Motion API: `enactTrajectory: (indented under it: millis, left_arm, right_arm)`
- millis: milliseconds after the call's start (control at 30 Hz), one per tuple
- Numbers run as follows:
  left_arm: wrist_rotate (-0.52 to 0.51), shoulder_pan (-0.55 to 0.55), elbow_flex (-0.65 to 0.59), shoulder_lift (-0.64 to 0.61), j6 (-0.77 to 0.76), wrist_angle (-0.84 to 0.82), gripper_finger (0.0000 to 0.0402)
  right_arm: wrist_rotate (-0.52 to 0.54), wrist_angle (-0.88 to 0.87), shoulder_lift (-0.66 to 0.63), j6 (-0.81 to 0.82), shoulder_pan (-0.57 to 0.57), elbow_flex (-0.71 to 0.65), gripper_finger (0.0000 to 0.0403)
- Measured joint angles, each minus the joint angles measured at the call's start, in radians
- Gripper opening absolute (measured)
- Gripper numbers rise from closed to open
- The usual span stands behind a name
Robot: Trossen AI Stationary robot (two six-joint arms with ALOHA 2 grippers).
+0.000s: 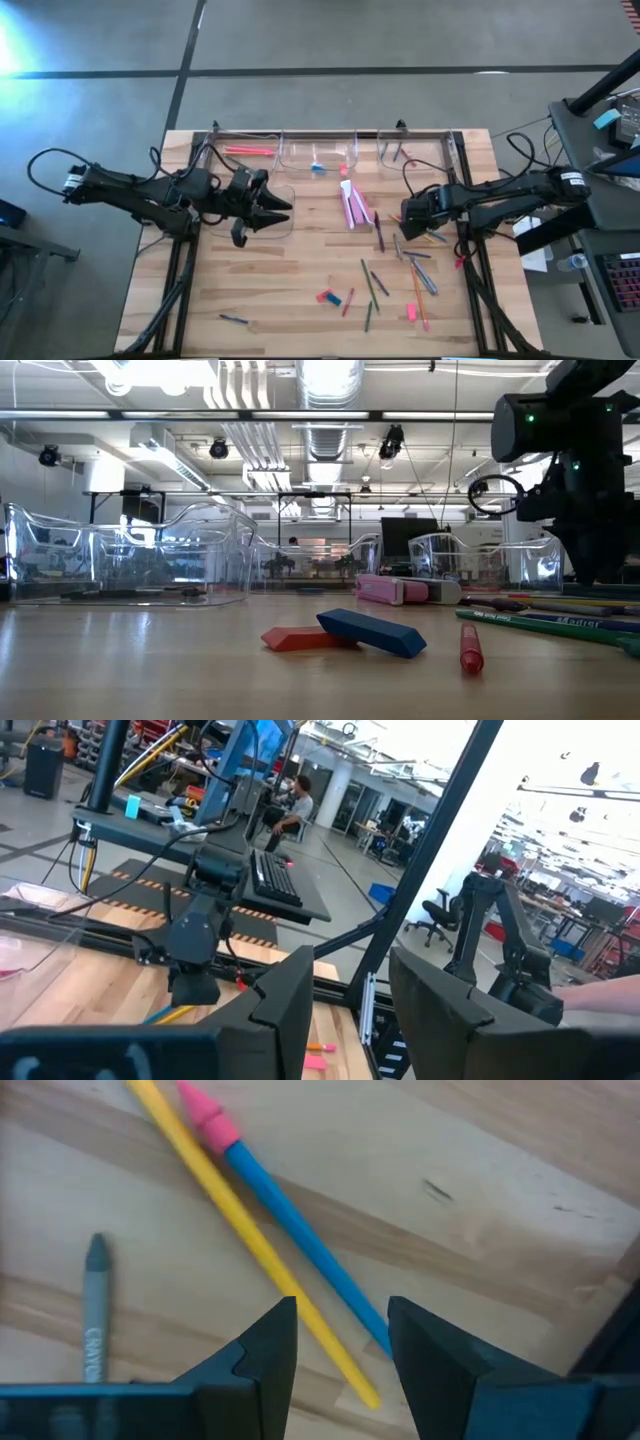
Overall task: Sort crayons/erasers/pens/pencils in bins
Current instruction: Put the blue pencil into the top left transparent bin
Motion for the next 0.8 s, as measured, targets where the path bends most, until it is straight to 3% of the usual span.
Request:
enactTrajectory:
  millis: [467,800]
  left_arm:
    - [-0.001,0.002,-0.002,0.047,-0.001,0.003,0.0119]
    - [-0.001,0.004,-0.002,0.056,-0.001,0.004,0.0119]
  right_arm:
    - [-0.046,0.185,-0.002,-0.007,-0.031,-0.175,0.0118]
    - [-0.063,0.19,-0.002,-0.029,-0.031,-0.193,0.0019]
